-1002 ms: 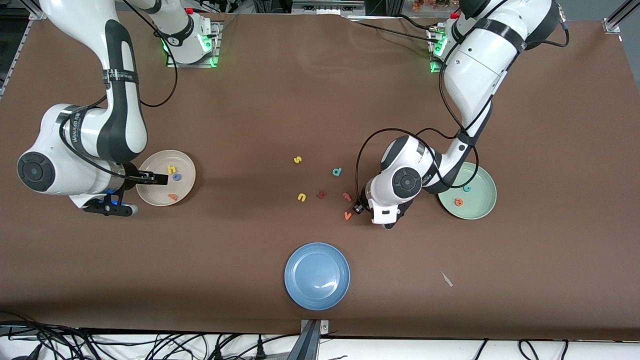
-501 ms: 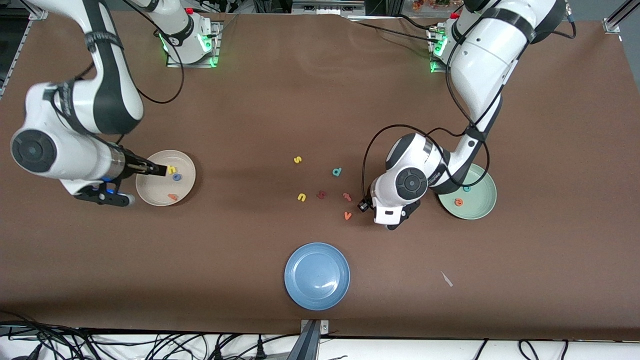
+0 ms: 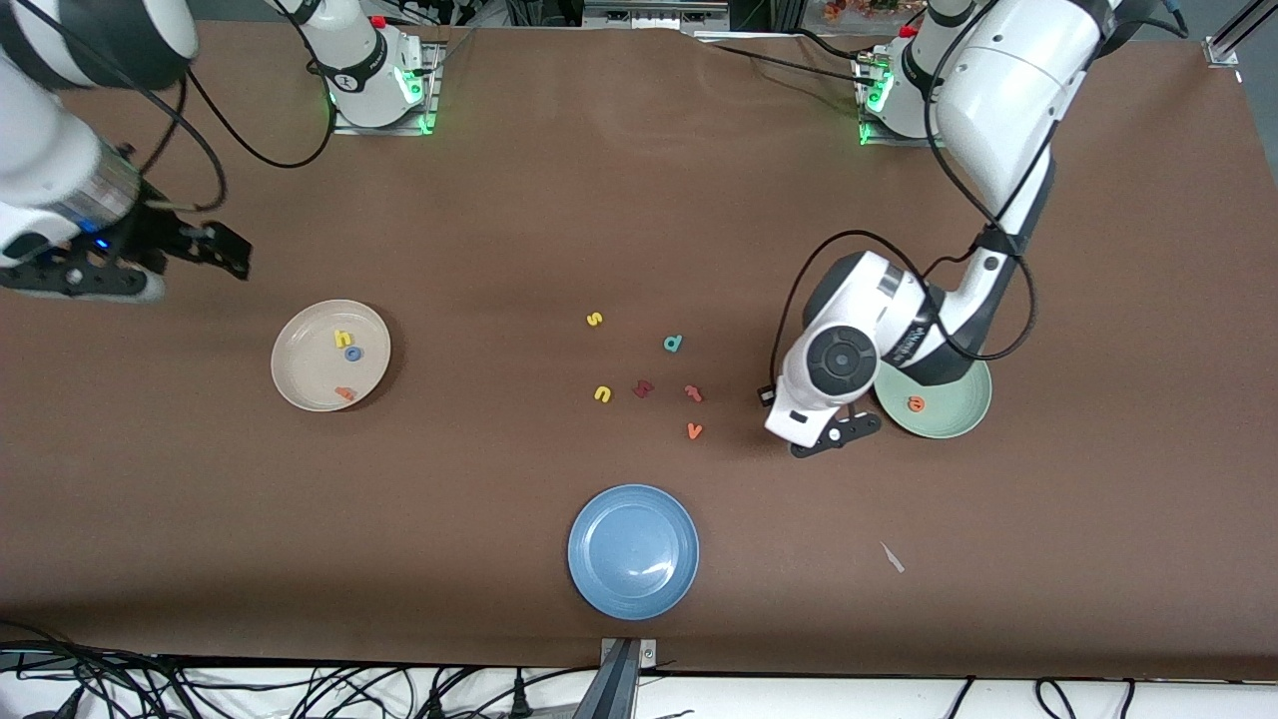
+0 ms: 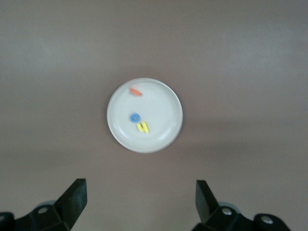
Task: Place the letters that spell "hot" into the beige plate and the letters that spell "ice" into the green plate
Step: 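Grasp the maroon letter with the left gripper while the right gripper withdraws, then carry the maroon letter to the green plate and open the left gripper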
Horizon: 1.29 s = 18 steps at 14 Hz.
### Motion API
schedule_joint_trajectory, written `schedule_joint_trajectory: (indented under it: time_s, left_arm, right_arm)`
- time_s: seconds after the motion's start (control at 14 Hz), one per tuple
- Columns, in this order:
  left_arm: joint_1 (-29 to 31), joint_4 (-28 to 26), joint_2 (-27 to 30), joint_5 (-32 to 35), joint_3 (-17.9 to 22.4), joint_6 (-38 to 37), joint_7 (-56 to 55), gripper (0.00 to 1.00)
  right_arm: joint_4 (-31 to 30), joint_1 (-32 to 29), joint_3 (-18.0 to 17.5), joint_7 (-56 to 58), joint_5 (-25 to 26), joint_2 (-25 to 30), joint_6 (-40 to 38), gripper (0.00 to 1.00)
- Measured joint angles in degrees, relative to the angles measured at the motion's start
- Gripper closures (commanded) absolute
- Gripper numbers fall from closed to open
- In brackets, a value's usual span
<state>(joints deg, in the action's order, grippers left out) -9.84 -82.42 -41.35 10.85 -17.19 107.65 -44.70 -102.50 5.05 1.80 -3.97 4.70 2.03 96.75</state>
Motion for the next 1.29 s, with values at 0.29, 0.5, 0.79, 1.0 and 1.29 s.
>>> schedule_joint_trajectory:
  time_s: [0.29,0.5,0.79,1.0,1.29]
  left_arm:
    - [5.32,-4.87,4.39,0.94,-0.04,-2.16,15.19,1.00]
    - [7.18,-11.98,9.58,3.65,-0.10,-2.19,21.53,1.00]
    - [13.70,-20.64,13.98,4.42,-0.04,2.72,33.40,1.00]
    - [17.87,-29.28,14.32,4.42,-0.03,15.49,37.40,1.00]
    - [17.73,-34.13,14.52,4.42,-0.62,21.37,37.44,0.79]
  right_arm:
    - [1.71,-1.75,1.14,2.70,-0.10,0.44,-6.51,0.00]
    - [1.75,-1.63,2.03,2.73,-0.27,-0.96,-6.82,0.00]
    - [2.43,-1.22,2.04,2.52,-1.81,-1.78,-8.37,0.00]
    - [5.36,-1.14,2.05,2.11,-3.72,-3.08,-9.42,0.00]
    - [9.45,-1.12,2.07,1.94,-4.89,-5.93,-10.33,0.00]
